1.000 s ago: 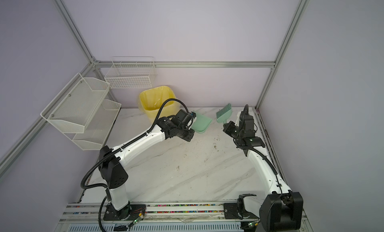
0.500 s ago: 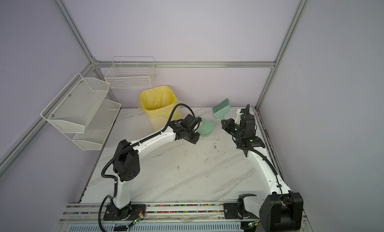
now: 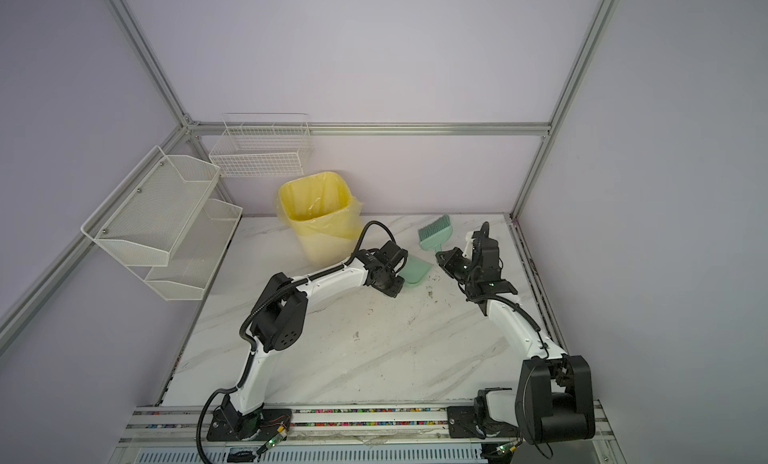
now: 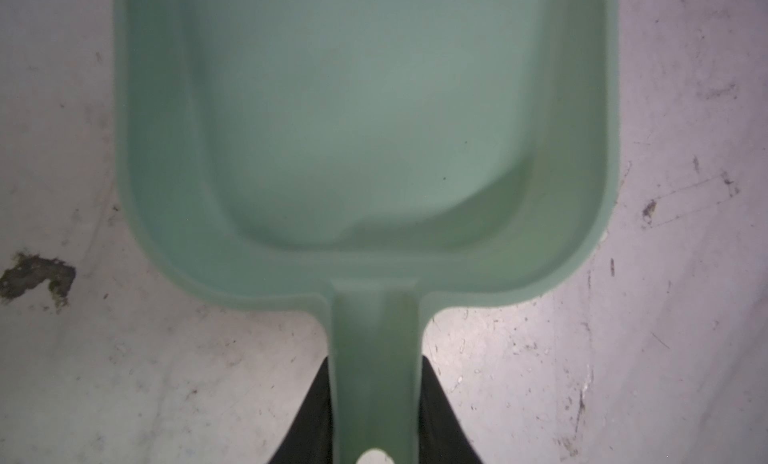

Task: Sweep away the paper scraps from the table
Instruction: 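Bring dustpan toward the brush with left while right lowers the brush, then set the brush into the dustpan on the table and open both grippers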

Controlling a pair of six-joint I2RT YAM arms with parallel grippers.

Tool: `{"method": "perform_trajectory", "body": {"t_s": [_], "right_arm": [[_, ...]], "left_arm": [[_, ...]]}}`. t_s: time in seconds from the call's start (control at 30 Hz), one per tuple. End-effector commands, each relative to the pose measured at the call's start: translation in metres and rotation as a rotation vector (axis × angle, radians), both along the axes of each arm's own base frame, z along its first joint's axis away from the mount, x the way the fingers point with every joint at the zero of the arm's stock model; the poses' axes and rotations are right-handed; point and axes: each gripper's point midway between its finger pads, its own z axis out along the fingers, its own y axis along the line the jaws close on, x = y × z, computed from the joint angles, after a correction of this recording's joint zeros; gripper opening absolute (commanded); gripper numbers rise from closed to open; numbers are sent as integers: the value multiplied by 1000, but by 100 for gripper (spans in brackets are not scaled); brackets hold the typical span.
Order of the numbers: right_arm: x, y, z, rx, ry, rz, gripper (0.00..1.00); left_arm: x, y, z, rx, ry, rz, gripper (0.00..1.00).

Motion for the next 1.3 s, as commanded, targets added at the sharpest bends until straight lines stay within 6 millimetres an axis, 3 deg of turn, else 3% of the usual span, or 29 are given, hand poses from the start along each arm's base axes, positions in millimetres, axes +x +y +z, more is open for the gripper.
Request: {"method": "perform_trajectory", "body": {"t_s": [0.0,0.17,0.27,0.47,0.8,1.0,1.27], "right_arm": [[7,7,4,44,-47,28,0],[8,9,-9,46,-37,29,0],[13,16,-30,55,6,56,0],[18,48,-49,11,24,123,0],[25,54,-100,23,107,135,0],[32,55,-107,5,126,142,1],[33,56,-114,-22,166,169,11]], "left_arm": [[33,-23,53,-118,-124,9,10],[41,-31,47,-161,-108,-3,11],[47,-34,45,-170,-108,-4,12],[55,-37,38,-181,-102,-1,15],[65,-38,32,-188,-100,-16,18],[66,-34,35,-173,-110,-22,29],[62,-29,45,-156,-133,-47,45]]}}
